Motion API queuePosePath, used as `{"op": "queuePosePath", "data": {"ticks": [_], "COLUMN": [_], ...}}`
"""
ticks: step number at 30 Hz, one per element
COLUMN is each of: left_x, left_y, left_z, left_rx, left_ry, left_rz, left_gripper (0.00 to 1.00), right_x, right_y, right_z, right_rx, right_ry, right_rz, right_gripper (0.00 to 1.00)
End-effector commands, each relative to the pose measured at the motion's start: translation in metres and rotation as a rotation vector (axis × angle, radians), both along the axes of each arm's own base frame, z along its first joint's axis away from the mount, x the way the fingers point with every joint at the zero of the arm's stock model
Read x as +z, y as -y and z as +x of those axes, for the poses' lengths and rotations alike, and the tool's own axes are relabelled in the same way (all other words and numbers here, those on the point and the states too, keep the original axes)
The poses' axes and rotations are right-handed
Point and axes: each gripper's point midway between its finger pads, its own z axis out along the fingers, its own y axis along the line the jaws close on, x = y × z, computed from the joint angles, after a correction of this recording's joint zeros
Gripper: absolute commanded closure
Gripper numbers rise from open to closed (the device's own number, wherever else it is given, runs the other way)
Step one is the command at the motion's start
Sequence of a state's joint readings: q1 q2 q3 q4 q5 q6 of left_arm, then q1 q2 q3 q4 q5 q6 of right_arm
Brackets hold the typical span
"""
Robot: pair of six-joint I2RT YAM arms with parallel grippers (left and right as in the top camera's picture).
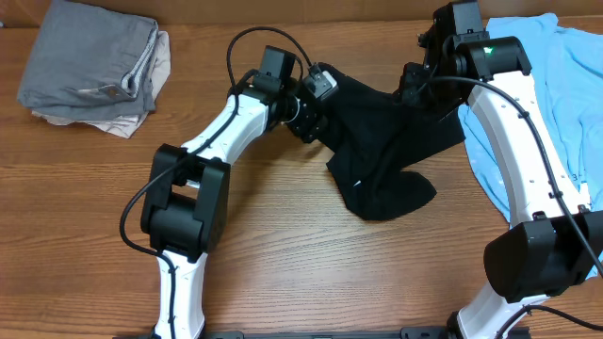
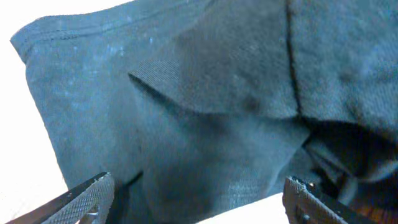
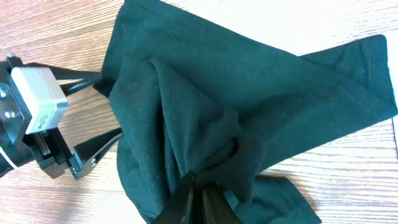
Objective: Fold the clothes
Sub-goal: 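Grasp the black t-shirt's other edge with the left gripper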
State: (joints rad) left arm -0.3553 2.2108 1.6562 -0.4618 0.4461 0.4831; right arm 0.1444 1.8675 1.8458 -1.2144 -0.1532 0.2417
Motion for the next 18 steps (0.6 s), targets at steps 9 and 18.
{"op": "queuePosePath", "data": {"ticks": [9,18], "left_x": [0.027,0.046], "left_y": [0.056,0.047], "left_z": [-0.006,0.026], "left_rx": [-0.157,0.006], "left_ry": [0.149,0.224], "left_rz": [-0.064,-0.069], "left_gripper": [0.12,0.96], "right_x": [0.012,0.012], "right_y": [0.001,0.001], "right_z": [0.005,0.005], "right_rx": [0.003,0.003], "right_ry": [0.039,0.042], "right_rz": [0.008,0.008], "right_gripper": [0.93,0.93]}}
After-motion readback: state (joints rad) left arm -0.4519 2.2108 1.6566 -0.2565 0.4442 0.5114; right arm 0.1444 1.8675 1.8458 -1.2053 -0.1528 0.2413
